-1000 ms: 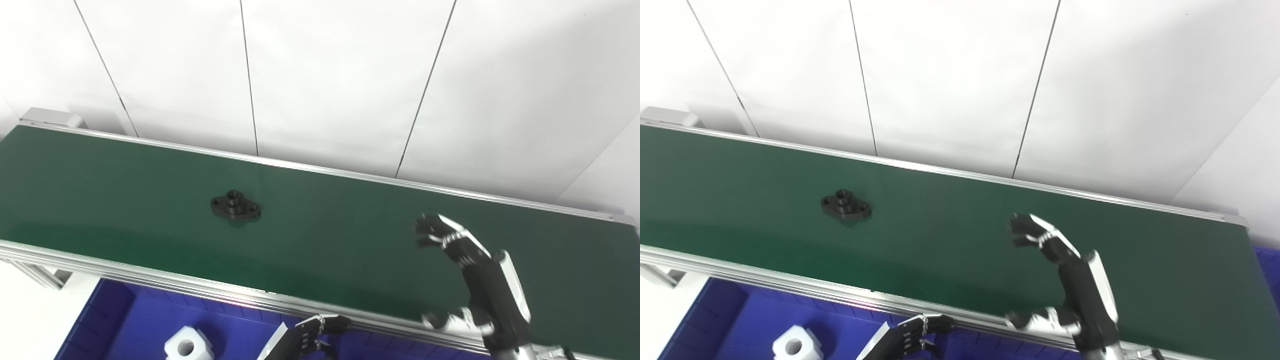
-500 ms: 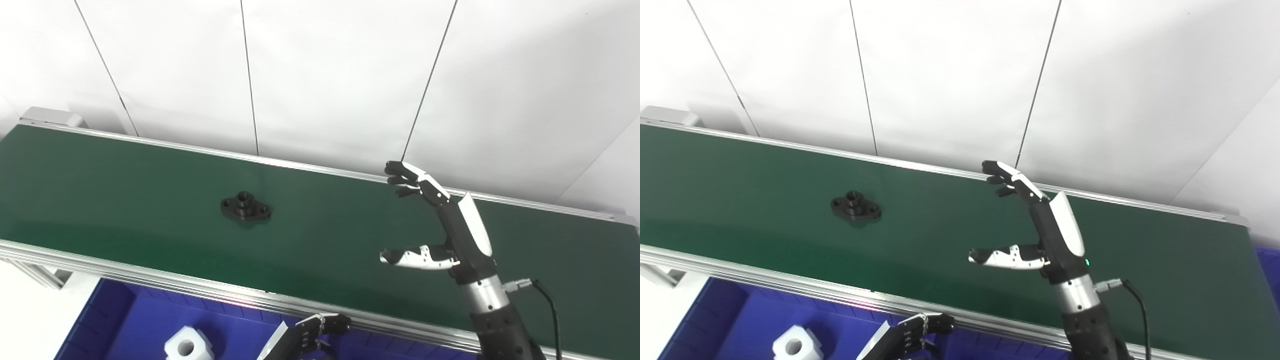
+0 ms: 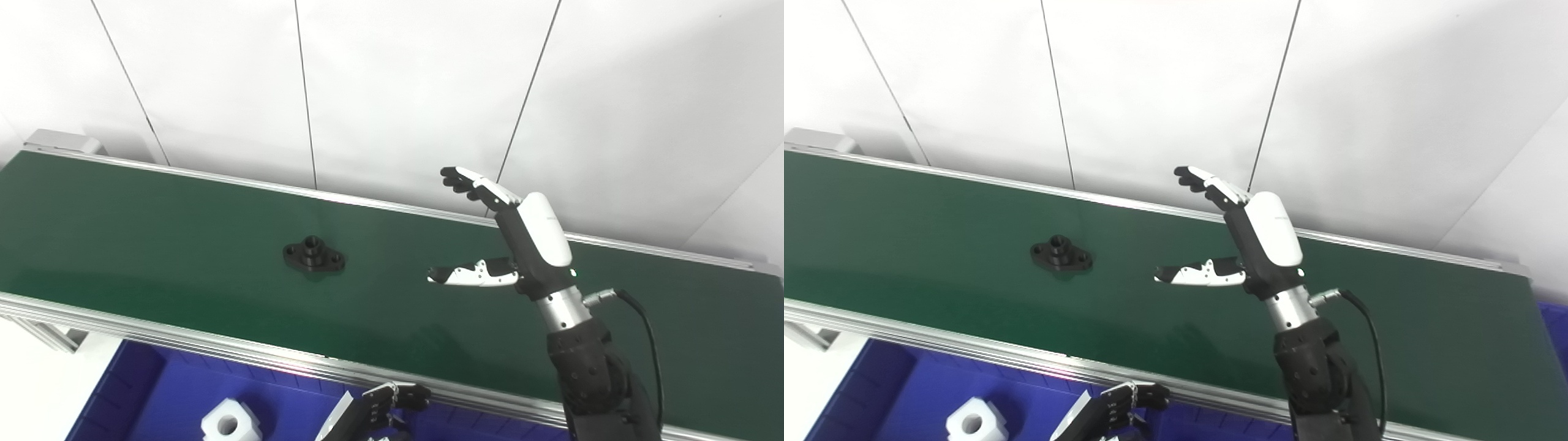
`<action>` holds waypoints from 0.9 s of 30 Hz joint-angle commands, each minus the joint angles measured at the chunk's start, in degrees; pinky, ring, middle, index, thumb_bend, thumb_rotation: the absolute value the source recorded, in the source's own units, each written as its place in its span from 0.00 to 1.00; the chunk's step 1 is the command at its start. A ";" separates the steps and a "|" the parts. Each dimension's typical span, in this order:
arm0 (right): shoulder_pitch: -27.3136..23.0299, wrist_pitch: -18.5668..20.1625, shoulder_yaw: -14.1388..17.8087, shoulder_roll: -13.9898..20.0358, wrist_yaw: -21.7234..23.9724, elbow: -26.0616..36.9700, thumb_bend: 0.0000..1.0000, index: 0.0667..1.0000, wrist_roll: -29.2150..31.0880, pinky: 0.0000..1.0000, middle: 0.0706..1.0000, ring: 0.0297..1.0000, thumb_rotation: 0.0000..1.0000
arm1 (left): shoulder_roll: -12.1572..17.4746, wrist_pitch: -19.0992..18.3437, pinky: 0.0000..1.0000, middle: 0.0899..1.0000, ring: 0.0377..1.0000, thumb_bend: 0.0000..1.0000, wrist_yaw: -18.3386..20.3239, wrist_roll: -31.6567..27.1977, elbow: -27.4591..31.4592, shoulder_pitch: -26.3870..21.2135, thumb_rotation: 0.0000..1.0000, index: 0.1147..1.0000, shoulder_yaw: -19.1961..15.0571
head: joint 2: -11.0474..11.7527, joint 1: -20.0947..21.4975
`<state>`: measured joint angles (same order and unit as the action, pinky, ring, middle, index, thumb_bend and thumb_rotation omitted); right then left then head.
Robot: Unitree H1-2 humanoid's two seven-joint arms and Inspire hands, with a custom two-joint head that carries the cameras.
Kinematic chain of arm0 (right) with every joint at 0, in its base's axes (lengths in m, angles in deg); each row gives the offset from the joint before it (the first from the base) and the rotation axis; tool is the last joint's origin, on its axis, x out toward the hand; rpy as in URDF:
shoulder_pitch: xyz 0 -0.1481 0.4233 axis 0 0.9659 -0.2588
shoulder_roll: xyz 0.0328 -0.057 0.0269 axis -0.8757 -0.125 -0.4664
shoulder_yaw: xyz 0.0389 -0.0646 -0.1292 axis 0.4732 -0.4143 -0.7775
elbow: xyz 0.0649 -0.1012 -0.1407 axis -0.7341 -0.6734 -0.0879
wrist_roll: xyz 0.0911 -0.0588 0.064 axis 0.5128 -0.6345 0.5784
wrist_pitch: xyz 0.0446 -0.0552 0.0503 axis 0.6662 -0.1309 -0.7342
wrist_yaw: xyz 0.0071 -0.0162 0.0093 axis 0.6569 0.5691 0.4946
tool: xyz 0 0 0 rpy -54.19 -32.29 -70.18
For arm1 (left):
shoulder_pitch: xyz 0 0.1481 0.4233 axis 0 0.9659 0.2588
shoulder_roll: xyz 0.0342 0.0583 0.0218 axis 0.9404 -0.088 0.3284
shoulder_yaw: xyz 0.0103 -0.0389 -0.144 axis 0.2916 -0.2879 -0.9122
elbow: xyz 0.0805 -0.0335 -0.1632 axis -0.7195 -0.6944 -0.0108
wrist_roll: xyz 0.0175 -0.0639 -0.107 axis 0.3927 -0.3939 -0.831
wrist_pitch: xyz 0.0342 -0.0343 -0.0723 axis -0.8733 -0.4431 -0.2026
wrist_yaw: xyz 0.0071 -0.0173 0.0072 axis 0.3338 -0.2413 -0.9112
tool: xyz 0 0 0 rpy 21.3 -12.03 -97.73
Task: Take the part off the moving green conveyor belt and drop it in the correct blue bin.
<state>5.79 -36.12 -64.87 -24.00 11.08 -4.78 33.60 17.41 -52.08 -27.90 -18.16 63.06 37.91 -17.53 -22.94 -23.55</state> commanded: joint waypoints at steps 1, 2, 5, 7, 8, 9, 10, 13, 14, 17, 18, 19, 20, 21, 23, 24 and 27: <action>-3.32 0.27 -0.69 -0.82 -2.37 -0.23 0.91 0.82 -0.83 0.81 0.78 0.78 0.65 | -1.53 -0.55 0.77 0.77 0.80 0.86 1.90 1.64 -0.42 -0.06 0.73 0.71 2.33 | -0.13 -0.09; -3.83 0.17 -1.11 -0.94 -2.93 -1.03 0.90 0.82 -1.58 0.82 0.77 0.78 0.65 | -1.55 -0.55 0.77 0.77 0.80 0.86 1.92 1.55 -0.37 -0.06 0.73 0.71 2.40 | -0.15 -0.12; -5.37 -0.18 -2.48 -1.01 -4.51 -3.50 0.91 0.82 -3.46 0.84 0.76 0.77 0.65 | -1.87 -0.55 0.78 0.77 0.80 0.86 1.90 1.18 -0.37 0.00 0.72 0.71 2.48 | -0.38 -0.46; -6.50 -0.34 -3.50 -1.21 -5.75 -5.74 0.91 0.81 -4.63 0.84 0.75 0.77 0.66 | -2.07 -0.54 0.77 0.76 0.80 0.85 1.54 1.39 -0.45 -0.03 0.71 0.71 2.61 | -0.50 -0.69; -6.97 -0.36 -4.01 -1.28 -6.34 -6.73 0.92 0.80 -5.11 0.84 0.74 0.76 0.66 | -2.11 -0.54 0.77 0.76 0.80 0.86 1.37 1.58 -0.45 -0.04 0.72 0.71 2.70 | -0.52 -0.79; -7.50 -0.31 -4.57 -1.36 -6.78 -7.88 0.92 0.80 -5.67 0.84 0.73 0.76 0.66 | -2.10 -0.54 0.77 0.76 0.79 0.86 1.10 1.89 -0.40 -0.06 0.72 0.71 2.81 | -0.52 -0.86; -7.97 -0.28 -5.10 -1.34 -7.11 -8.94 0.92 0.80 -6.07 0.85 0.73 0.76 0.66 | -2.13 -0.54 0.77 0.76 0.79 0.85 0.84 2.12 -0.43 -0.10 0.73 0.71 2.92 | -0.47 -1.04; -9.50 0.02 -6.84 -1.30 -7.84 -12.24 0.91 0.81 -7.43 0.87 0.73 0.77 0.65 | -2.20 -0.54 0.77 0.76 0.79 0.85 0.58 1.94 -0.67 -0.25 0.72 0.71 3.21 | -0.37 -1.26; -10.03 -0.02 -7.40 -1.25 -8.21 -13.39 0.91 0.81 -7.90 0.87 0.73 0.77 0.65 | -2.24 -0.54 0.78 0.77 0.79 0.85 0.55 1.92 -0.78 -0.32 0.72 0.71 3.30 | -0.37 -1.53; -11.17 0.27 -8.75 -1.33 -9.28 -16.02 0.91 0.81 -8.89 0.86 0.73 0.77 0.64 | -2.37 -0.55 0.78 0.77 0.80 0.85 0.59 1.73 -0.89 -0.43 0.71 0.72 3.41 | -0.39 -1.78; -11.65 0.23 -9.29 -1.49 -9.72 -17.33 0.91 0.81 -9.25 0.86 0.73 0.76 0.64 | -2.38 -0.55 0.78 0.77 0.80 0.85 0.46 1.79 -0.93 -0.47 0.71 0.72 3.48 | -0.46 -2.04; -11.99 0.17 -9.70 -1.59 -10.09 -18.25 0.91 0.81 -9.47 0.85 0.73 0.76 0.63 | -2.39 -0.55 0.78 0.77 0.80 0.86 0.35 1.88 -0.96 -0.51 0.72 0.72 3.53 | -0.46 -2.04; -12.33 0.21 -10.09 -1.78 -10.40 -19.28 0.91 0.81 -9.55 0.85 0.73 0.76 0.61 | -2.45 -0.55 0.78 0.77 0.80 0.87 0.37 1.97 -0.98 -0.48 0.72 0.72 3.50 | -0.51 -2.21; -12.58 0.26 -10.40 -1.89 -10.67 -19.99 0.91 0.81 -9.58 0.85 0.73 0.75 0.60 | -2.48 -0.55 0.78 0.77 0.80 0.87 0.39 2.01 -0.99 -0.47 0.72 0.72 3.47 | -0.51 -2.21; -13.36 0.99 -11.32 -2.42 -10.82 -22.16 0.91 0.81 -10.05 0.85 0.74 0.76 0.60 | -2.41 -0.55 0.78 0.78 0.80 0.86 0.57 2.04 -0.83 -0.43 0.71 0.72 3.48 | -0.56 -2.35; -13.69 1.20 -11.73 -2.68 -11.12 -23.23 0.91 0.81 -10.34 0.85 0.74 0.76 0.60 | -2.43 -0.55 0.79 0.78 0.80 0.86 0.69 1.92 -0.81 -0.44 0.71 0.72 3.48 | -0.55 -2.44; -14.43 1.54 -12.77 -3.38 -12.37 -26.11 0.92 0.80 -10.81 0.84 0.73 0.75 0.60 | -2.61 -0.55 0.78 0.78 0.80 0.85 1.15 1.43 -0.87 -0.38 0.70 0.72 3.35 | -0.55 -2.63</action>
<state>-5.54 -35.29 -77.40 -25.80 0.96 -31.27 23.16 16.16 -52.23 -27.14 -16.87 62.50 36.50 -14.63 -23.47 -26.10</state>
